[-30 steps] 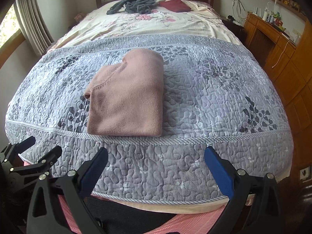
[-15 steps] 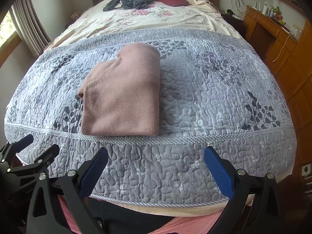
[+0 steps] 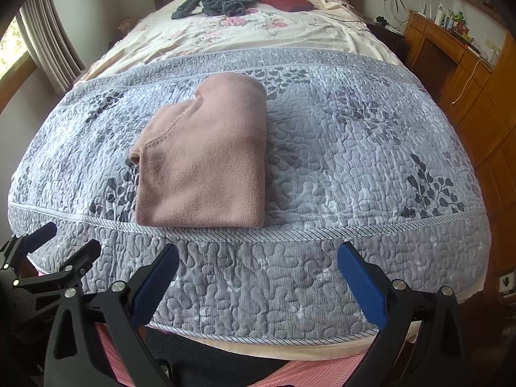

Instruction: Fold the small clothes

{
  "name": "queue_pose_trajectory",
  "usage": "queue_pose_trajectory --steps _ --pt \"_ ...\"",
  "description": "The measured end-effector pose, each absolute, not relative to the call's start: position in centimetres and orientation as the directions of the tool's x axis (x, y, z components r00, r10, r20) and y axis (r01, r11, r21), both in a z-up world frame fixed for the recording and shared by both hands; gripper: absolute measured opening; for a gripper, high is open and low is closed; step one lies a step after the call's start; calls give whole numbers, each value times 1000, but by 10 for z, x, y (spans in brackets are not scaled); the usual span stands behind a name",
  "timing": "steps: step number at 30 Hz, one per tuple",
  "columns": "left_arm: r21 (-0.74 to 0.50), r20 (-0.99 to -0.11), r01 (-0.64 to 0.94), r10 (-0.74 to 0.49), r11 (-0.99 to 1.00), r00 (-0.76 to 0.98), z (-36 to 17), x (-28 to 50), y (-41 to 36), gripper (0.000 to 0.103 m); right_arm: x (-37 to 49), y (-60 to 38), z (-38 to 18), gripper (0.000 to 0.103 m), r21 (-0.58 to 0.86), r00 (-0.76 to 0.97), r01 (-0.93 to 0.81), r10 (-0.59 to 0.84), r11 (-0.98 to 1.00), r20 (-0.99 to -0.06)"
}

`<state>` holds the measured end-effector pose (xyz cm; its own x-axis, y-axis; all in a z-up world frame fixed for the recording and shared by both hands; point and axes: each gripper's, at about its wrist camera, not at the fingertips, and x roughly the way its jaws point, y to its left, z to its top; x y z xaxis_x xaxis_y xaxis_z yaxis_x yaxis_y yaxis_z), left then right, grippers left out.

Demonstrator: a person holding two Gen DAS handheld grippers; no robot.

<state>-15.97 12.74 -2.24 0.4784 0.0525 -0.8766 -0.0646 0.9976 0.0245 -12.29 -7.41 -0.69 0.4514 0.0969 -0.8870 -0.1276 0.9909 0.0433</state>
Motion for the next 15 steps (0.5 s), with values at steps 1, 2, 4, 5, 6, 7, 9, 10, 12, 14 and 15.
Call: queue_pose_trajectory --steps 1,2,4,5,6,7,9,10,12,14,15 --pt "25 -876 -65 53 998 479 -22 -160 127 91 -123 -74 -6 99 43 453 -128 96 991 -886" --pt "26 -876 -65 54 998 479 -22 -160 127 91 -124 -73 -6 99 42 454 -128 96 991 -886" --pt "27 -875 -65 55 998 481 -22 -160 127 91 -124 -73 -6 99 41 455 -128 95 991 -886" --pt "29 -875 -65 57 997 482 -21 -160 128 91 -124 -73 -6 99 41 455 -128 96 991 -885" --pt "30 -874 -65 58 997 483 -21 -160 128 91 -124 -73 -6 99 41 456 -129 96 991 -885" --pt "31 -873 -66 59 997 483 -21 -161 128 91 -124 -73 -6 99 38 460 -130 94 991 -883" --pt "31 -873 -66 59 997 484 -20 -161 129 91 -125 -73 -5 99 36 471 -129 93 991 -877" --pt "31 -873 -66 59 997 484 -20 -161 129 91 -125 -74 -5 99 41 476 -125 96 991 -874" --pt "31 -873 -66 59 997 484 -20 -161 128 91 -124 -77 -4 99 60 484 -118 110 991 -868" --pt "31 -873 -66 60 997 483 -20 -160 129 91 -123 -78 -4 99 55 485 -113 103 992 -868" --pt "32 -873 -66 60 997 483 -20 -160 129 91 -123 -78 -4 99 48 486 -112 97 993 -868"
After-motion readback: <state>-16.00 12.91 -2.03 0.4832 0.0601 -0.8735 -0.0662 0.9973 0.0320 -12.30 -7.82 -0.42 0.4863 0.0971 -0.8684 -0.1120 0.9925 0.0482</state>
